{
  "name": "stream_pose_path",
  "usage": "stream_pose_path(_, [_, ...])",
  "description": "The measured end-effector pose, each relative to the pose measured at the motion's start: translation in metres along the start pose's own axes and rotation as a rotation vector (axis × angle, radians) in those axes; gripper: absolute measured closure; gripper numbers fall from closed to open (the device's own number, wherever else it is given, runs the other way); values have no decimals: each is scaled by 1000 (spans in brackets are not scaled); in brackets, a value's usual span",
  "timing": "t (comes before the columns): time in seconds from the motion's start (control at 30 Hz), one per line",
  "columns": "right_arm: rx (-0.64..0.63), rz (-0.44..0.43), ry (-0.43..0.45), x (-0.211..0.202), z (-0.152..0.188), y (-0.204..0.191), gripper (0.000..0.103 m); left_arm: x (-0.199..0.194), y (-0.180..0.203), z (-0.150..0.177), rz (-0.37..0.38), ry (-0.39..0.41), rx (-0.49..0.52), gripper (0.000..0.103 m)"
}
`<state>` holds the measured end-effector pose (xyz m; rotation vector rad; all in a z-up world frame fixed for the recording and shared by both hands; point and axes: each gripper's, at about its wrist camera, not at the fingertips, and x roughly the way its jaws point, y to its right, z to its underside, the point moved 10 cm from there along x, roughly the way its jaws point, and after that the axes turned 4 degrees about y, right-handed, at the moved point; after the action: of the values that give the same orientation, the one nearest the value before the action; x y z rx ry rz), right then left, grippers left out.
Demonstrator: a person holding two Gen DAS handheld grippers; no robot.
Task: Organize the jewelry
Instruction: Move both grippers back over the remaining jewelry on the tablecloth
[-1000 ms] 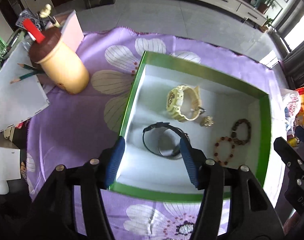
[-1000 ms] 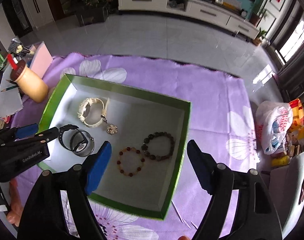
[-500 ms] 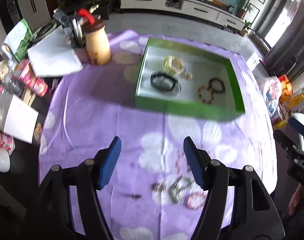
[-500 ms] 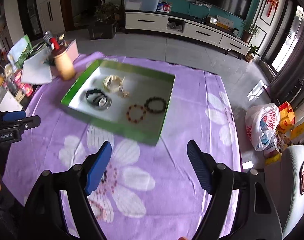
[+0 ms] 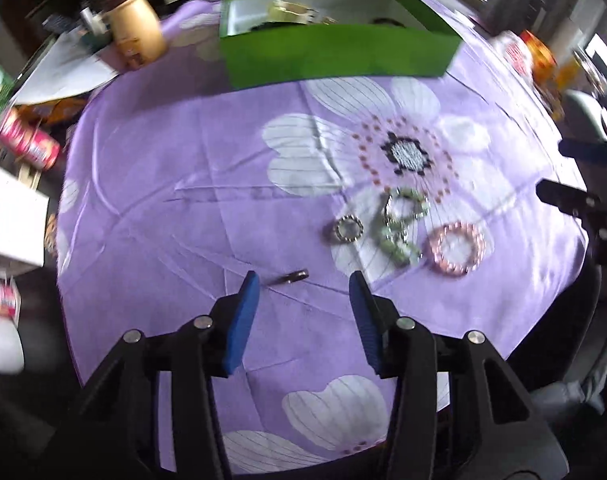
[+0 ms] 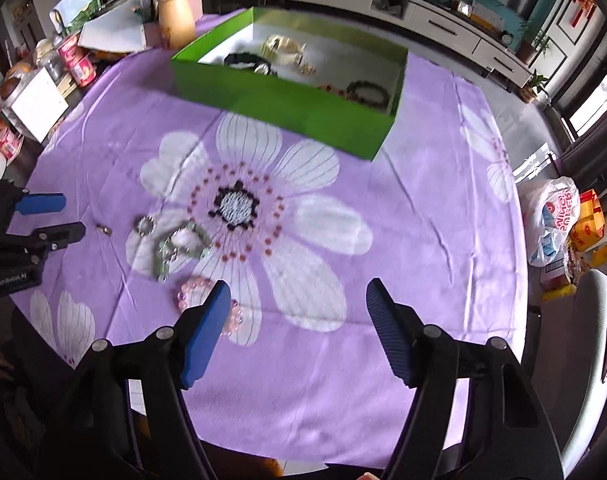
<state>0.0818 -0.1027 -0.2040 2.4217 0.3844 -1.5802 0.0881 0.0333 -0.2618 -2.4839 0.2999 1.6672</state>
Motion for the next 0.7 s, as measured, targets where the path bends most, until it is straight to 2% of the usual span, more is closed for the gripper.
stream_pose_path(0.13, [8, 0, -51, 14, 8, -11, 32, 10, -10, -1, 47, 2, 44, 56])
stream_pose_path(0.27, [0, 8, -90, 28, 13, -24, 32, 25, -27, -2, 41, -21, 42, 55])
stream_pose_path(0.5, [14, 23, -113, 40, 17, -27, 32, 32, -19, -1, 76, -6, 128, 59])
stream_pose_path(0.53, [15, 20, -117, 42, 18, -28, 33, 34, -18, -1, 80, -5, 135, 59])
stream_pose_path(0.63, [10, 22, -133, 47, 23, -31, 45, 38, -13, 3, 81, 1, 168, 59])
stream_pose_path(0.7, [9, 21, -145, 52, 27, -32, 48, 41, -12, 5, 67, -4, 184, 61])
